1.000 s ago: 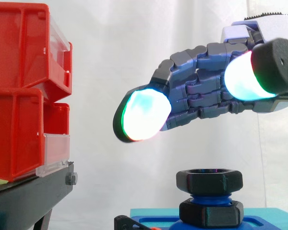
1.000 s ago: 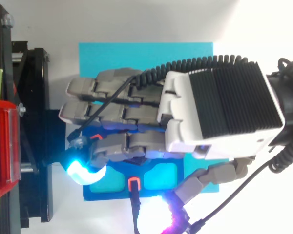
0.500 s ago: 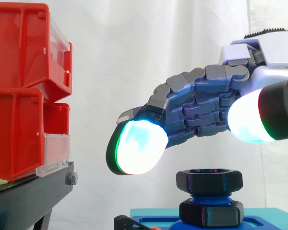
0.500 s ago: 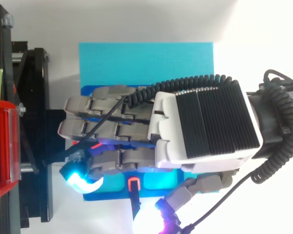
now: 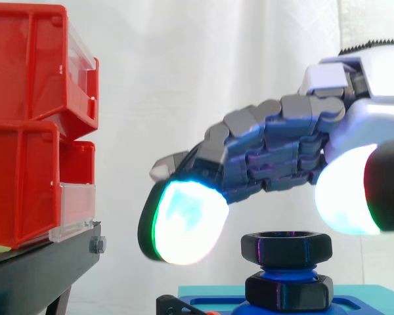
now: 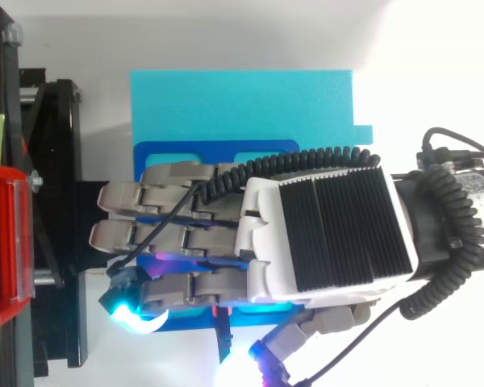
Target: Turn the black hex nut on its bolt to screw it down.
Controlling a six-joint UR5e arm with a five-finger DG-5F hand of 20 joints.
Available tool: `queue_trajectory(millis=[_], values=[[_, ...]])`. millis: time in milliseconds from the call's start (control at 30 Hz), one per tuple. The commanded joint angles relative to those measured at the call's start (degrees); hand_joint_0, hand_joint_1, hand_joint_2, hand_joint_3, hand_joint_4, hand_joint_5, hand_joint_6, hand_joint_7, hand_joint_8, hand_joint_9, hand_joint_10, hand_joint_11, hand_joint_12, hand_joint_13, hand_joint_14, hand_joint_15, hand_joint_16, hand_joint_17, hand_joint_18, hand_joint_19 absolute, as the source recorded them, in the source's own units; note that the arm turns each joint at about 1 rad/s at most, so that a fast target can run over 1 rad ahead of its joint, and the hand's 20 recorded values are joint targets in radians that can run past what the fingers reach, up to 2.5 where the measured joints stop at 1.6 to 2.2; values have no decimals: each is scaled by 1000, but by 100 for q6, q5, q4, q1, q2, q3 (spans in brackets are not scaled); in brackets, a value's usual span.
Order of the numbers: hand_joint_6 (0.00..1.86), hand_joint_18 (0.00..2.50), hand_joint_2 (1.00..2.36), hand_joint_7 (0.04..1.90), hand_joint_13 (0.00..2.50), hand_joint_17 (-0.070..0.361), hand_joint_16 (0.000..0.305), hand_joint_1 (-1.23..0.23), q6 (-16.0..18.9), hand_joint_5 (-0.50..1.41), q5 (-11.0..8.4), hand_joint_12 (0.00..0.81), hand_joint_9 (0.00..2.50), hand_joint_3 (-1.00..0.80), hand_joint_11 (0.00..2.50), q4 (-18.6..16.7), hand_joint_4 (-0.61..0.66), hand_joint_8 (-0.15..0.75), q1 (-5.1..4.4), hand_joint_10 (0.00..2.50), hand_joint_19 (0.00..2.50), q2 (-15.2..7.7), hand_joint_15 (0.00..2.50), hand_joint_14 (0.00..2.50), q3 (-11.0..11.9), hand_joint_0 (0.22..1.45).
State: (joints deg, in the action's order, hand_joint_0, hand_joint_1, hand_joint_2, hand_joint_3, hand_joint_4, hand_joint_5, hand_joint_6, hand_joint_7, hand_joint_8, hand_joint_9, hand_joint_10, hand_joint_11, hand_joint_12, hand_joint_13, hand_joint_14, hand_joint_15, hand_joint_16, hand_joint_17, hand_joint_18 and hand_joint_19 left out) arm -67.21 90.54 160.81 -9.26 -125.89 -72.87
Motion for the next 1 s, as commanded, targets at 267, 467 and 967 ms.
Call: queue_trajectory(millis=[267, 467, 967], values=[[502, 34, 1000, 1043, 90, 144, 64, -533, -46, -175, 51, 354, 42, -500, 0, -85, 172, 172, 56, 0, 228, -58, 0, 0, 1, 489], [501, 38, 1000, 1134, 91, 144, 64, -528, -134, -164, 104, 355, 45, -500, 0, -93, 150, 173, 74, 0, 232, -58, 0, 0, 1, 487], [593, 47, 1000, 1053, 98, 145, 65, -520, -327, -167, 113, 357, 62, -500, 0, -58, 126, 180, 91, 0, 227, -58, 0, 0, 1, 484]])
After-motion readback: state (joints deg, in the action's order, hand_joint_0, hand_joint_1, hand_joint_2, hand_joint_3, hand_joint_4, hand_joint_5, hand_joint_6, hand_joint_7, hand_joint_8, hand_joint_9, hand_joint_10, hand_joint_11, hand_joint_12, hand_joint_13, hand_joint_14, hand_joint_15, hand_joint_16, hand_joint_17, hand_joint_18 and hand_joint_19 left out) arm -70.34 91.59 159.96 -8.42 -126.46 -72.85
